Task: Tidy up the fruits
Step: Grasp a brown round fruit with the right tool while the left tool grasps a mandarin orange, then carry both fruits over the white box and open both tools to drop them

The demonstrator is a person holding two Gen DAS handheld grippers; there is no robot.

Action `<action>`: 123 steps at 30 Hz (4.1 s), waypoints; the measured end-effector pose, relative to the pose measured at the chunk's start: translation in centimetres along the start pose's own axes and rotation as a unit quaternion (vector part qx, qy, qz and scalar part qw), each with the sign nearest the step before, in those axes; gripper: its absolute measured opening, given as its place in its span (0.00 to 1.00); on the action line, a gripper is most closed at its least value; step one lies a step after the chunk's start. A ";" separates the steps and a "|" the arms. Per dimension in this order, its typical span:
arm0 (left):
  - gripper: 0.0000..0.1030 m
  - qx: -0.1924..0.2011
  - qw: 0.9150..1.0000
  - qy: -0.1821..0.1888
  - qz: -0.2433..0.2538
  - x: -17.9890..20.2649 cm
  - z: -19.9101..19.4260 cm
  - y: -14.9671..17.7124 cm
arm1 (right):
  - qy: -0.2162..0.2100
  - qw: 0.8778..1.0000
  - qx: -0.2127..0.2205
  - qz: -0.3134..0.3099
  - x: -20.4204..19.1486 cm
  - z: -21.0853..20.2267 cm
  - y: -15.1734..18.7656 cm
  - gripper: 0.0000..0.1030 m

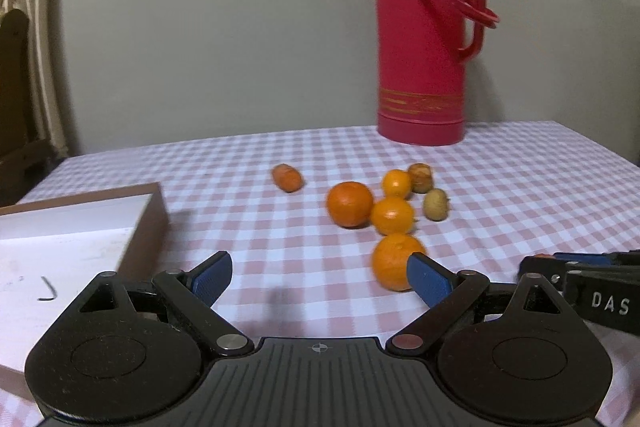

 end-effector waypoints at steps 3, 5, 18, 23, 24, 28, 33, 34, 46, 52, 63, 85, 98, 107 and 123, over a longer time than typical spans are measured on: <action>0.92 0.001 1.000 0.005 0.004 0.8 0.4 -0.4 | -0.004 1.000 0.000 0.000 0.0 0.1 0.0 0.20; 0.92 0.001 1.000 0.010 0.003 1.2 0.7 -0.6 | -0.006 1.000 -0.001 0.003 0.0 0.1 0.0 0.20; 0.59 -0.035 0.998 0.049 -0.013 3.1 3.9 -0.8 | -0.018 1.000 -0.012 0.023 0.3 0.6 0.0 0.22; 0.40 -0.042 0.997 0.066 -0.020 3.5 4.4 -0.7 | -0.019 0.999 -0.013 0.023 0.3 0.6 0.1 0.22; 0.37 -0.043 0.997 0.067 -0.018 3.6 4.4 -0.7 | -0.019 0.999 -0.014 0.023 0.3 0.6 0.1 0.22; 0.37 -0.041 0.997 0.064 -0.010 3.7 3.9 -0.4 | -0.018 0.999 -0.017 0.024 0.3 1.0 -0.1 0.22; 0.36 -0.040 0.997 0.061 -0.005 2.9 3.0 0.2 | -0.021 0.999 -0.020 0.022 0.2 1.0 -0.2 0.22; 0.36 -0.040 0.997 0.062 -0.005 2.7 2.7 0.4 | -0.025 0.999 -0.019 0.022 0.1 0.9 -0.3 0.22; 0.36 -0.034 0.998 0.050 -0.004 -1.0 -0.9 1.9 | -0.070 0.997 -0.023 -0.003 -3.2 -0.1 0.2 0.22; 0.36 -0.031 0.999 0.042 -0.002 -3.0 -2.7 2.6 | -0.092 0.995 -0.035 -0.028 -5.9 -0.5 1.2 0.22; 0.36 -0.027 0.999 0.030 -0.013 -6.0 -5.2 4.0 | -0.112 0.992 -0.042 -0.050 -9.5 -1.5 2.9 0.22; 0.36 0.002 0.999 0.026 -0.044 -9.5 -8.6 5.1 | -0.143 0.988 -0.026 -0.057 -13.9 -3.0 4.2 0.22; 0.36 0.034 0.998 0.011 -0.045 -10.1 -10.5 4.5 | -0.157 0.986 -0.010 -0.059 -14.5 -3.9 4.1 0.22; 0.36 0.048 0.996 -0.032 -0.072 -13.2 -11.1 4.4 | -0.195 0.979 0.012 -0.058 -16.9 -4.5 3.4 0.22; 0.36 0.041 0.986 -0.116 -0.110 -21.1 -10.7 5.5 | -0.249 0.966 0.017 -0.074 -23.4 -2.9 3.1 0.22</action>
Point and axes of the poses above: each gripper's, at about its wrist camera, not at the fingertips, and z roughly the way its jaws point, x to its right, y to its underside, the point moved 6 cm from there along z, roughly the way its jaws point, and after that the axes turned 9 degrees about z, right-handed, at the moved point
